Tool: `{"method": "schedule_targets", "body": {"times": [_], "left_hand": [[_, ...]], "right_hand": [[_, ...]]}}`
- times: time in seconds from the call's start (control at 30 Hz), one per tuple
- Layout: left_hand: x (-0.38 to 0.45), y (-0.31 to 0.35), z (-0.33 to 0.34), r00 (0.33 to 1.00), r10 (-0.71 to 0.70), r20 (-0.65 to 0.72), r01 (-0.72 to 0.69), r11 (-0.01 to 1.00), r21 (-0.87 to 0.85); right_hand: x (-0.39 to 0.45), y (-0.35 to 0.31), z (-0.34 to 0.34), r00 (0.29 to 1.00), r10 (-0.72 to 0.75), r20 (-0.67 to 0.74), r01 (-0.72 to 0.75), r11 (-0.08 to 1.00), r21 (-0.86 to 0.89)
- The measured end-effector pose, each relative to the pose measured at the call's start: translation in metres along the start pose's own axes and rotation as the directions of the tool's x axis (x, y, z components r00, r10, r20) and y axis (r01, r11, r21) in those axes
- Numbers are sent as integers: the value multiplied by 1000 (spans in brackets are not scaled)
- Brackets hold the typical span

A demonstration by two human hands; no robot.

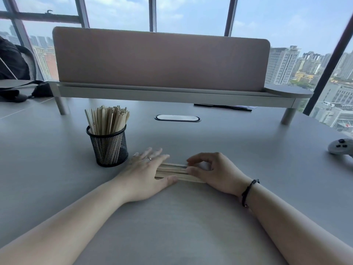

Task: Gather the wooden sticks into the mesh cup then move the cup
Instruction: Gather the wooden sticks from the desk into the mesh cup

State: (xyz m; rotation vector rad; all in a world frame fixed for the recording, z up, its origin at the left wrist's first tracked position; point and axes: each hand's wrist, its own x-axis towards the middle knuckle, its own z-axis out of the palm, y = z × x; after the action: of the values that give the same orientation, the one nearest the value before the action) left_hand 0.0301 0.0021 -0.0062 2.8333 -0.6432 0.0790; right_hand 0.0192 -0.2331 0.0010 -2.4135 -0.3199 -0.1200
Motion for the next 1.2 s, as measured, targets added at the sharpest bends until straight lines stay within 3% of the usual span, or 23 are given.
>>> {"method": "schedule_targets", "body": {"times": [0.13, 0.33, 0.7, 1.2], "left_hand": [[-1, 4, -1, 997, 56, -52, -64, 982, -176], [-3, 12, -6, 987, 34, -159, -87, 939, -332], [-4, 20, -11, 999, 27, -47, -39, 958, -283], [0, 6, 2, 927, 154, -341, -246, 938, -246]], "right_hand": [[-3, -4, 2, 996, -77, 47, 79, 996, -36], [-3, -5, 3, 998, -67, 8, 67, 997, -26], [-5, -10, 6, 999, -43, 13, 44, 992, -116], [-6, -15, 9, 997, -73, 7, 73, 981, -178]]}}
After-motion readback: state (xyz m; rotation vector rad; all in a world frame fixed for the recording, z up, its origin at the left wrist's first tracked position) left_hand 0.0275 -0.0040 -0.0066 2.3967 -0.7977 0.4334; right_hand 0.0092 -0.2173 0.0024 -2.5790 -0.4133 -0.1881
